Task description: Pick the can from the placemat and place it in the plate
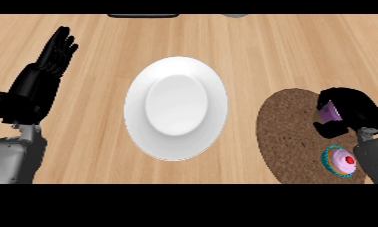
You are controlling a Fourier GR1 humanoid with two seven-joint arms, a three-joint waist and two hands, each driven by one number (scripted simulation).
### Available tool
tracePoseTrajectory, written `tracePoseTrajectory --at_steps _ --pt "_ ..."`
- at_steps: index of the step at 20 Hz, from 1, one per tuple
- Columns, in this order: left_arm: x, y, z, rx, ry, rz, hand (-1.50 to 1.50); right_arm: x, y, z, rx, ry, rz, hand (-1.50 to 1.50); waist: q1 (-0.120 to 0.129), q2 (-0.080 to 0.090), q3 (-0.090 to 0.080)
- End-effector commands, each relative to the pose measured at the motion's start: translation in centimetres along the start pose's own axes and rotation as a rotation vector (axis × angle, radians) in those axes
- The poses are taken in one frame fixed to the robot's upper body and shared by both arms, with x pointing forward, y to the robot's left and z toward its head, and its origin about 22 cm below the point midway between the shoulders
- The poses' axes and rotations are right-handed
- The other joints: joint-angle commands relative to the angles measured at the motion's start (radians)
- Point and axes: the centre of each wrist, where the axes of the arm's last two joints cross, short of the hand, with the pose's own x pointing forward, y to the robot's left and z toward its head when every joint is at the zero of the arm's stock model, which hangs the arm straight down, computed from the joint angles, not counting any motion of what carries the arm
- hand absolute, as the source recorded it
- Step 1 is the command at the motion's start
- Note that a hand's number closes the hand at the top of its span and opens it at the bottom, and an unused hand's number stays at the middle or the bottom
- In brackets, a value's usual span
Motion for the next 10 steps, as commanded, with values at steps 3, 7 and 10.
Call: tracePoseTrajectory --at_steps 3,7,10 --pt "-0.4 -0.9 -1.2 0.017 0.007 0.004 0.00 -4.5 2.8 2.3 -0.102 0.040 -0.009 1.50 -0.013 0.001 0.001" --pt "2.2 0.1 0.6 -0.001 0.008 -0.005 0.00 -4.4 1.1 4.4 -0.213 -0.017 0.017 1.50 -0.009 -0.002 0.001" --pt "-0.6 0.4 1.2 0.017 0.012 -0.006 0.00 -3.3 -2.0 6.0 -0.248 -0.118 -0.040 1.50 -0.016 -0.003 0.000"
